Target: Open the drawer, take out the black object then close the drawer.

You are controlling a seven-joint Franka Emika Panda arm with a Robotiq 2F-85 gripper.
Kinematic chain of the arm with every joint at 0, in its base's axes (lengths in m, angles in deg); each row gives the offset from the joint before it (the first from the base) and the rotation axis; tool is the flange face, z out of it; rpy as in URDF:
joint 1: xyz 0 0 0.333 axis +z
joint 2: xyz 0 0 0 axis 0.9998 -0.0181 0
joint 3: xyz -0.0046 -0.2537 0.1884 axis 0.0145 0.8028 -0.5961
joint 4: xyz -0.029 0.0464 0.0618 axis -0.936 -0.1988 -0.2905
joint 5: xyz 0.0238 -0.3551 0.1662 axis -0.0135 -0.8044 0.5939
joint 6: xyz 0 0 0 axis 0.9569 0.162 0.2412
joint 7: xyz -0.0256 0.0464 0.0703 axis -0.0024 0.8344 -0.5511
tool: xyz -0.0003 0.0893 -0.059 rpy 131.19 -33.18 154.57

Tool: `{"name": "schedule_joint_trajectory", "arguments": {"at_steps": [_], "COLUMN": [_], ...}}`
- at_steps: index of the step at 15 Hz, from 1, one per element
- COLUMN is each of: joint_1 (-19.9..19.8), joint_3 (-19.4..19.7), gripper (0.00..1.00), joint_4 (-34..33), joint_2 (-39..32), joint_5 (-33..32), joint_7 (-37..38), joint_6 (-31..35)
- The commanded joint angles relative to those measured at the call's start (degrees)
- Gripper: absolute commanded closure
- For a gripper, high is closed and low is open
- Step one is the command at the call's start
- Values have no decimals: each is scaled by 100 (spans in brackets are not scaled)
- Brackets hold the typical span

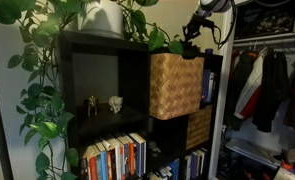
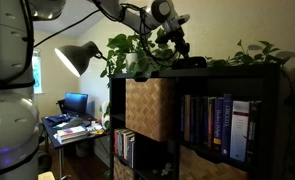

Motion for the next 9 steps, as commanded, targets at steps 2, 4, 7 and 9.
{"name": "schedule_joint_trajectory", "arguments": {"at_steps": [2,4,7,9], "joint_1": [-113,-118,-119,-123], "joint_3": [-70,-106,-197,-286], "gripper": [95,68,51,38], "joint_4": [1299,1435,1463,1411], "joint_2": [560,627,787,873], "joint_5": [38,19,-60,-126], "joint_7": [111,103,77,99], "joint_6": [769,956,1075,1044]}}
